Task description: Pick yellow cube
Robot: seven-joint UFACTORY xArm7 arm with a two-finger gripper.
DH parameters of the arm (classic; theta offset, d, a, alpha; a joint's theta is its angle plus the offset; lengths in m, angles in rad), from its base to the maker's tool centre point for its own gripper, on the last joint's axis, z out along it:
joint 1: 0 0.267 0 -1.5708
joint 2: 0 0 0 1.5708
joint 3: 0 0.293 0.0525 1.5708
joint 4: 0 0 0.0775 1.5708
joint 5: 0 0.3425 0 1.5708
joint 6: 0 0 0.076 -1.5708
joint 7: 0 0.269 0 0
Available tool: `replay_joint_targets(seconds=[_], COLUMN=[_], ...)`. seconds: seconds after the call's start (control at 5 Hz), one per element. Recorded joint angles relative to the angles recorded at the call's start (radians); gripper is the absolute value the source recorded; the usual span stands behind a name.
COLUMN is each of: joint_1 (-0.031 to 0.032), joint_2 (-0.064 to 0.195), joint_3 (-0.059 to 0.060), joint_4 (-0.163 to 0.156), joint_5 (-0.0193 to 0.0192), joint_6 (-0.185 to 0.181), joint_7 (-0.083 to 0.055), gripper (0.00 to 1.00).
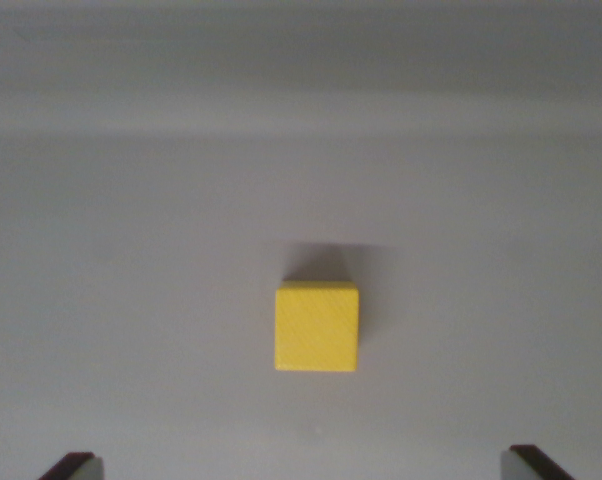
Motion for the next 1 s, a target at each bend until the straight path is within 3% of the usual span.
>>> replay_joint_targets(seconds=[0.2, 0.4, 0.6, 0.8, 1.0], joint_1=[-0.0009, -0.0009, -0.0019, -0.0019, -0.0029], joint_2=[0.032, 0.032, 0.065, 0.065, 0.098], joint_3=[-0.001, -0.001, -0.002, -0.002, -0.002], joint_4=[-0.020, -0.020, -0.042, -0.042, -0.063], joint_5=[0.0053, 0.0053, 0.0108, 0.0108, 0.0162], joint_6=[-0.045, -0.045, -0.093, -0.093, -0.141], joint_7=[-0.005, -0.005, -0.011, -0.011, -0.016], gripper=[0.00, 0.00, 0.00, 0.00, 0.00])
